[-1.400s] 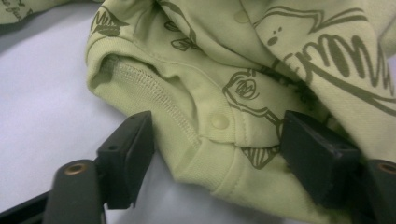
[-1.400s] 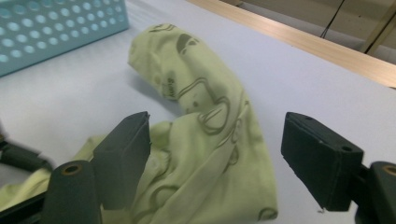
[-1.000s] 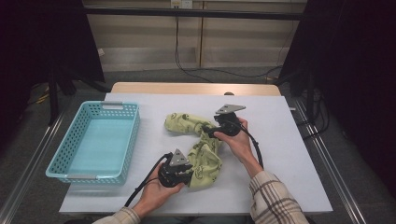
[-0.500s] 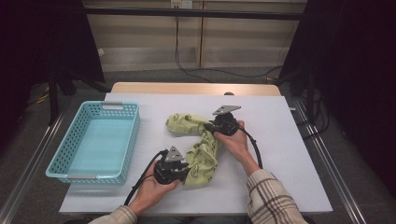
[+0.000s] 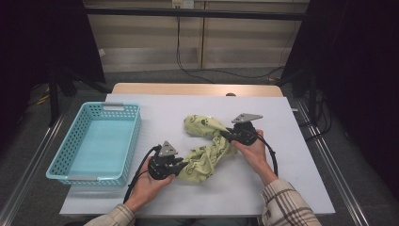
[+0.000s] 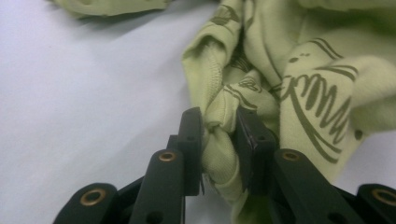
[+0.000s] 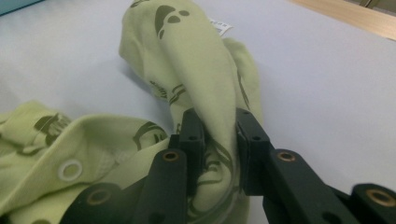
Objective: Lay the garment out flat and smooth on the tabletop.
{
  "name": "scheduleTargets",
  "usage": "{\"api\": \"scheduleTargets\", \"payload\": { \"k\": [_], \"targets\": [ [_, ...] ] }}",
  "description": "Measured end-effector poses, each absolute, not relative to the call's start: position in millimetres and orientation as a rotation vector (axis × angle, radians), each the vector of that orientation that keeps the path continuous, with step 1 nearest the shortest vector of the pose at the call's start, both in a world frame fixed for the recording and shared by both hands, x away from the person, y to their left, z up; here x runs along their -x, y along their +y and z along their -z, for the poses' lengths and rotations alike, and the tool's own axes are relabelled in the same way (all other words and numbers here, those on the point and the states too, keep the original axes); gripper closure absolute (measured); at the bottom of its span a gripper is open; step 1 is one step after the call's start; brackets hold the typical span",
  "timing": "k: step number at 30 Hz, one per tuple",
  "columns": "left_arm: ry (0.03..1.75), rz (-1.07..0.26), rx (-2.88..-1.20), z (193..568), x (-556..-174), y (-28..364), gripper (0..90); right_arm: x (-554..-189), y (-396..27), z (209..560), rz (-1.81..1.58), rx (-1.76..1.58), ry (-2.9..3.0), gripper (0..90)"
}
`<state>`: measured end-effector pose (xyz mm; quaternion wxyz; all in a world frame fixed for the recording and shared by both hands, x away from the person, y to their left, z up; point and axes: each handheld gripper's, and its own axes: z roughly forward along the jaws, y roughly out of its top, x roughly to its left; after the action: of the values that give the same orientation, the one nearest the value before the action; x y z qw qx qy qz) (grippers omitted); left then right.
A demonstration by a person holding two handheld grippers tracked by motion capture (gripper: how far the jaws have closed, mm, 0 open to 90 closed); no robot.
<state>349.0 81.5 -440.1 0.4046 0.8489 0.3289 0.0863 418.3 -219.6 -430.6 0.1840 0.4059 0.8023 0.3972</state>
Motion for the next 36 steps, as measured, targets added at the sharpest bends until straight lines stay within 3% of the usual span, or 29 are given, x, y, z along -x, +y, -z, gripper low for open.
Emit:
{"api": "scheduleTargets", "payload": {
  "k": [27,29,36],
  "targets": [
    [0.849,-0.235,-2.156,440,-361,87,74.6,-324,-237,428,-1.176,-1.163,2.316,74.7],
    [0.818,-0.202,-2.167,444,-362,86,74.6,-325,-236,428,-1.173,-1.148,2.312,71.5],
    [0.840,-0.224,-2.178,449,-361,83,72.7,-342,-235,421,-1.219,-1.111,2.253,46.4]
  ]
}}
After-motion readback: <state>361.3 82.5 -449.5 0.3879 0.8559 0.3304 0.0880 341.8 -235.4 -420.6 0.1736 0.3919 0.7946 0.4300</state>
